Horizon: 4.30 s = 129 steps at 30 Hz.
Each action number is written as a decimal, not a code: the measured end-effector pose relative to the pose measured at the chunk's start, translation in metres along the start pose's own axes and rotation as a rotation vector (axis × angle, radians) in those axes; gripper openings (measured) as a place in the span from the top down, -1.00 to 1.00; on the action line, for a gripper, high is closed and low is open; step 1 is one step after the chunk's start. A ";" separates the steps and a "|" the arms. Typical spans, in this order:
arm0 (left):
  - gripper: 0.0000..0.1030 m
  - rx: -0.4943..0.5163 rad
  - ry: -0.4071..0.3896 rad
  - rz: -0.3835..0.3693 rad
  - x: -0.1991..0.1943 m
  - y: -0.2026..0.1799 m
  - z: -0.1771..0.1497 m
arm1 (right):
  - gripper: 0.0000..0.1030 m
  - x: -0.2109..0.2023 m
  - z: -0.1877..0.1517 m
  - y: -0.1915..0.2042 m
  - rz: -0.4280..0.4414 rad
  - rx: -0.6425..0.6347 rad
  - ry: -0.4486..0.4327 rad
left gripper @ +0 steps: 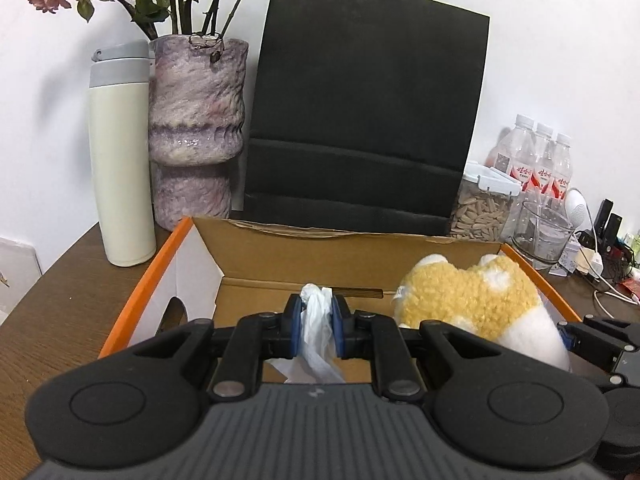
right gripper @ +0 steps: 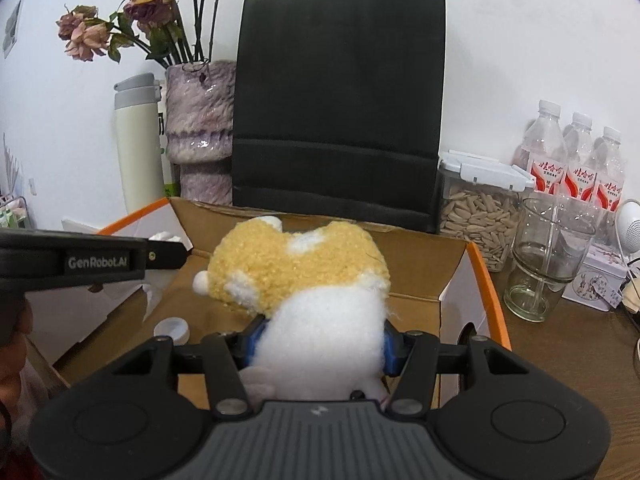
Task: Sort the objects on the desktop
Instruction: 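Carry the tissue and plush toy with both grippers over the box, then open both grippers to drop the tissue and plush toy into the box, then withdraw both grippers back from the box, then move the left gripper down to the white tissue on the table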
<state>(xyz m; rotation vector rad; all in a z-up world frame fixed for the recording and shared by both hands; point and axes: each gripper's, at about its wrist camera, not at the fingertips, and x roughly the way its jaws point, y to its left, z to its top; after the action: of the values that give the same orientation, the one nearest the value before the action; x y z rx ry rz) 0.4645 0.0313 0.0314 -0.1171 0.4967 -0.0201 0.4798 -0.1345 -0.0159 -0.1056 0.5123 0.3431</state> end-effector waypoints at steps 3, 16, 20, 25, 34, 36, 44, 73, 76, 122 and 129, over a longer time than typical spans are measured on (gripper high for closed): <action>0.68 -0.002 0.008 0.001 0.002 0.000 -0.001 | -0.03 0.000 -0.001 0.000 0.001 0.003 0.000; -0.77 0.041 -0.094 0.047 -0.016 -0.009 -0.003 | -0.73 -0.017 -0.004 0.011 -0.040 -0.032 -0.116; -1.00 0.088 -0.153 0.038 -0.025 -0.019 -0.005 | -0.97 -0.022 -0.006 0.020 -0.049 -0.081 -0.146; -1.00 0.074 -0.157 0.042 -0.026 -0.019 -0.005 | -0.98 -0.021 -0.007 0.021 -0.047 -0.081 -0.140; -1.00 0.032 -0.151 0.036 -0.025 -0.012 -0.007 | -0.98 -0.023 -0.011 0.023 -0.061 -0.093 -0.161; -1.00 0.027 -0.153 0.036 -0.026 -0.012 -0.008 | -0.98 -0.024 -0.010 0.022 -0.062 -0.088 -0.162; -1.00 0.027 -0.202 0.033 -0.037 -0.010 -0.008 | -0.98 -0.034 -0.008 0.020 -0.056 -0.068 -0.193; -1.00 0.048 -0.426 -0.006 -0.154 0.000 -0.047 | -1.00 -0.135 -0.043 0.015 -0.060 -0.019 -0.264; -1.00 0.054 -0.420 0.002 -0.164 0.001 -0.054 | -1.00 -0.147 -0.053 0.015 -0.062 -0.016 -0.252; -1.00 0.031 0.016 0.040 -0.207 0.046 -0.138 | -1.00 -0.178 -0.124 0.040 -0.002 -0.019 0.094; -1.00 -0.017 0.012 0.022 -0.209 0.057 -0.139 | -1.00 -0.170 -0.125 0.039 0.006 -0.013 0.136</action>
<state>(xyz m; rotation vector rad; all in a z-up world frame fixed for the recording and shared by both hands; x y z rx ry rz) 0.2140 0.0832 0.0030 -0.1281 0.5107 0.0045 0.2696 -0.1713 -0.0402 -0.1403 0.6453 0.3470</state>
